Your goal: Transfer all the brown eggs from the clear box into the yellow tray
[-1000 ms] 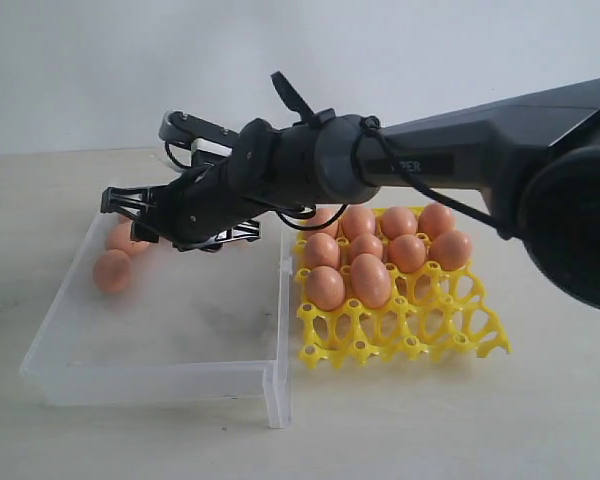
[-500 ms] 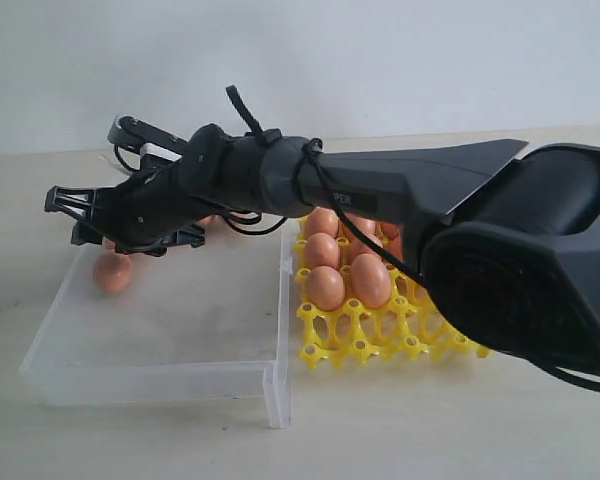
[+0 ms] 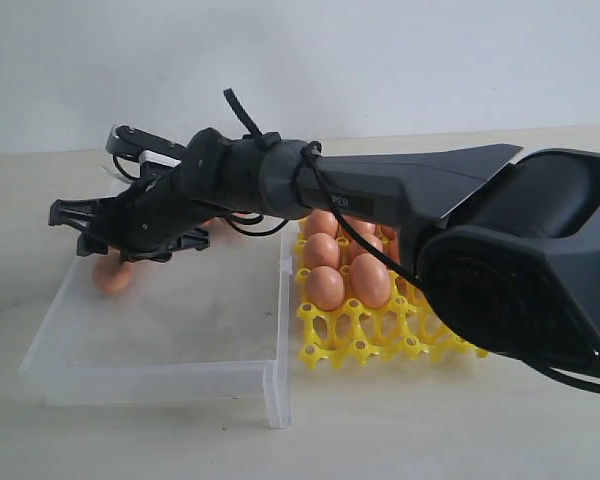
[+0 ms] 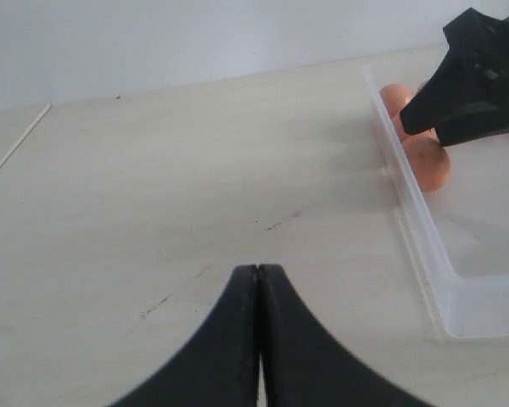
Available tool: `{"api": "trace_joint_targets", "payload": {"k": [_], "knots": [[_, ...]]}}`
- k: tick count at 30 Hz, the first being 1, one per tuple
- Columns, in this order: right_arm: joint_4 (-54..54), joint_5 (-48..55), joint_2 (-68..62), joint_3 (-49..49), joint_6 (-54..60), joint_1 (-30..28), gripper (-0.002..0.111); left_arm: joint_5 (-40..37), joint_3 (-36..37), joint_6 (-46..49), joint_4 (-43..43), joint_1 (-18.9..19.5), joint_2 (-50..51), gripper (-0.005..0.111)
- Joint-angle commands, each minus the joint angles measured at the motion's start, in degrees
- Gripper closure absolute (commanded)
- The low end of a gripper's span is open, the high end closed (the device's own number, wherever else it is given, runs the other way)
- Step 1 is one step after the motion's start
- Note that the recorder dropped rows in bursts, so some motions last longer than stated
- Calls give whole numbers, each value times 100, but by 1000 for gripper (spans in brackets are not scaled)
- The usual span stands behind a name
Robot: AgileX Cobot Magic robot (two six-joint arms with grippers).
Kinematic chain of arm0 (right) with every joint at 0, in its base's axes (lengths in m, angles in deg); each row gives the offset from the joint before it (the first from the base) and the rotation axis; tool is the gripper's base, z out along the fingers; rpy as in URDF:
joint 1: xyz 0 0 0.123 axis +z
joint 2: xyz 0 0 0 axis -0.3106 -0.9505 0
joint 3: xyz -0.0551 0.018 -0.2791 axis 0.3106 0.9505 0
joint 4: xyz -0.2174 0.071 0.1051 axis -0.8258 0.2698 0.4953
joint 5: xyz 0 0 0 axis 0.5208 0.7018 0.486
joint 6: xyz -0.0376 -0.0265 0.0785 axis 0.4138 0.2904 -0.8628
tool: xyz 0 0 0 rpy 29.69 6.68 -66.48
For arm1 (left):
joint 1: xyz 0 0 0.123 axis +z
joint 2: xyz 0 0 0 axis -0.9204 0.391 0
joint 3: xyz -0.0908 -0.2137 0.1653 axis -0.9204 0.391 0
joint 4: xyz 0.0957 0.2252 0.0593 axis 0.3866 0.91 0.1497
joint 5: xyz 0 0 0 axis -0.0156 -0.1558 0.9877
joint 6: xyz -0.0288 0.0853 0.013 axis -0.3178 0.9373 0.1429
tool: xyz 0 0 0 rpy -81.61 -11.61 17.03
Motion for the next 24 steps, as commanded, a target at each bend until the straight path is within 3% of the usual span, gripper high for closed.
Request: {"api": "trace_joint_targets", "payload": {"k": [1,24], "knots": [[-288,139,126,-53,29,4,57,52,-23,-29,-14,-34,4,107],[-365,-215,-185,-53,16,-39,57,52,-23,-29,-14,-34,4,107]]}}
